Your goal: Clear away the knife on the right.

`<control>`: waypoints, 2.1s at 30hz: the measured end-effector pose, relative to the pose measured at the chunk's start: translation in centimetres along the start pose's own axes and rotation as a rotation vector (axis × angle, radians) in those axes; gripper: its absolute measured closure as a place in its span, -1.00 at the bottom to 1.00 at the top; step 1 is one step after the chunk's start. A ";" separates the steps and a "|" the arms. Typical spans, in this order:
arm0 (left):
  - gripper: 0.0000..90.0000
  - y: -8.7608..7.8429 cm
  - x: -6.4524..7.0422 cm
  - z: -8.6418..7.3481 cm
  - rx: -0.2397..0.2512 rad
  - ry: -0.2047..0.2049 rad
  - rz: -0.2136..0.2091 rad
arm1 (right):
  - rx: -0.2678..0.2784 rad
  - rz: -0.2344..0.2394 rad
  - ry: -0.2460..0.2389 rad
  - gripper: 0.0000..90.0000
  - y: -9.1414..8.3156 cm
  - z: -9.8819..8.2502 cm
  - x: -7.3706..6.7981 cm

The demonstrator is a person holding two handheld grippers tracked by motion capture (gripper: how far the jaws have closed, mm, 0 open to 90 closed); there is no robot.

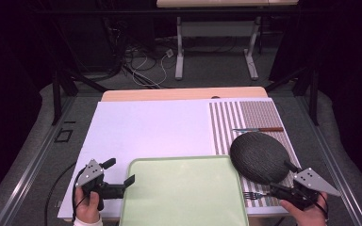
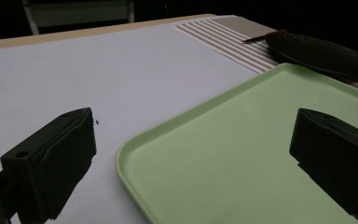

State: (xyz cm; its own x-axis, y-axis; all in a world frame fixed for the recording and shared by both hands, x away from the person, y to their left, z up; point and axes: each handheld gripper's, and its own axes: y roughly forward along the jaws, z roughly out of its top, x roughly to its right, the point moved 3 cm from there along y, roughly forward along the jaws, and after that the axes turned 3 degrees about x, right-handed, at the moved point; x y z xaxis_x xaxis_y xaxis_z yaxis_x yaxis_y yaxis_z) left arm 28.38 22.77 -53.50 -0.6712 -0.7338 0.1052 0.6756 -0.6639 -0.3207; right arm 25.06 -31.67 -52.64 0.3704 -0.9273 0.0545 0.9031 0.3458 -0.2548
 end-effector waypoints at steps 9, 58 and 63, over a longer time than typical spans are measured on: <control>-0.99 0.4 0.2 0.0 0.008 -0.045 -0.003 | -0.029 -0.016 0.046 -0.44 -0.8 1.2 2.7; -0.99 0.6 0.2 0.0 -0.010 -0.052 0.027 | -0.132 -0.012 0.000 -0.05 5.1 8.2 8.6; -0.99 0.6 0.2 0.0 -0.014 -0.037 0.023 | -0.108 -0.009 -0.031 -0.10 6.2 8.9 9.1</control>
State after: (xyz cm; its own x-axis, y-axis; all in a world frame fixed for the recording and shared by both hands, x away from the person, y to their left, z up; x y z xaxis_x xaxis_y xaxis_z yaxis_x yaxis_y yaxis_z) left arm 28.64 22.18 -53.66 -0.6438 -0.7536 0.1324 0.6861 -0.6452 -0.3361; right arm 35.92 -36.69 -45.09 0.3704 -0.9248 0.0870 0.8783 0.3181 -0.3570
